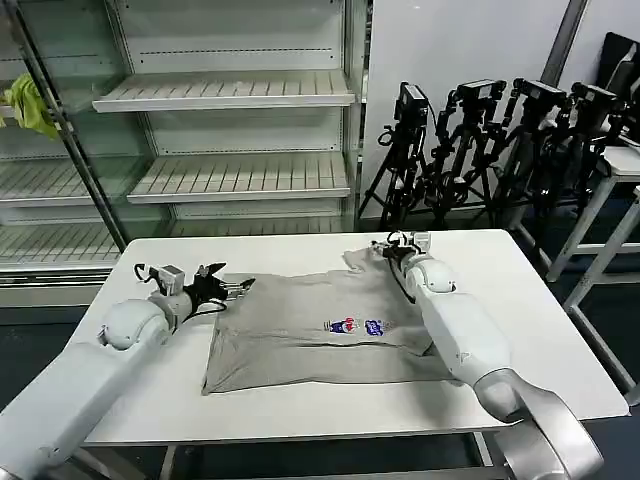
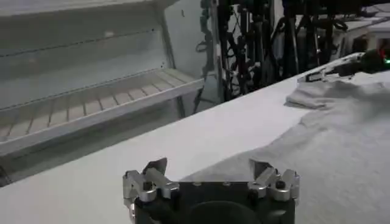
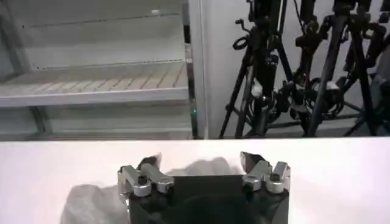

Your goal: Fold and organize the clothes.

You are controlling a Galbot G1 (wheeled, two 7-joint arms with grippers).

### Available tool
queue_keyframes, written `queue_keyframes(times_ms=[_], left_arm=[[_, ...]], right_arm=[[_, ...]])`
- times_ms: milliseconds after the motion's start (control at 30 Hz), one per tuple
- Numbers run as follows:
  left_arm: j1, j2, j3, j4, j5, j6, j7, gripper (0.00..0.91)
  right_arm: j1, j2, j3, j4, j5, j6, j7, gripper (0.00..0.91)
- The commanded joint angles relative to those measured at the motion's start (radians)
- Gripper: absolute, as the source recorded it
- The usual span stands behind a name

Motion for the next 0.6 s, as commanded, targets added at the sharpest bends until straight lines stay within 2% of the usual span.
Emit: queue_keyframes(times_ms=[33,400,600], left_arm=[[-0.093,-0.04,0.066,0.142,0.014,-0.007,0.015,0.897],[-0.116,-0.044,0.085,0.21,0.035,-0.012,0.031,0.887],[-0.108,-0.038,0.088,0.219,0.041,-0.012,0.035,0.806]], right_arm=[[-0.013,-0.005,0.008,0.016,-0.013,-0.003,0.003,0.907],[-0.017,-0.022,0.008,0.016,-0.013,-0.001,0.003,0.907],[-0.024,-0.017,0.006,0.017,-0.017,-0.002,0.006,0.907]])
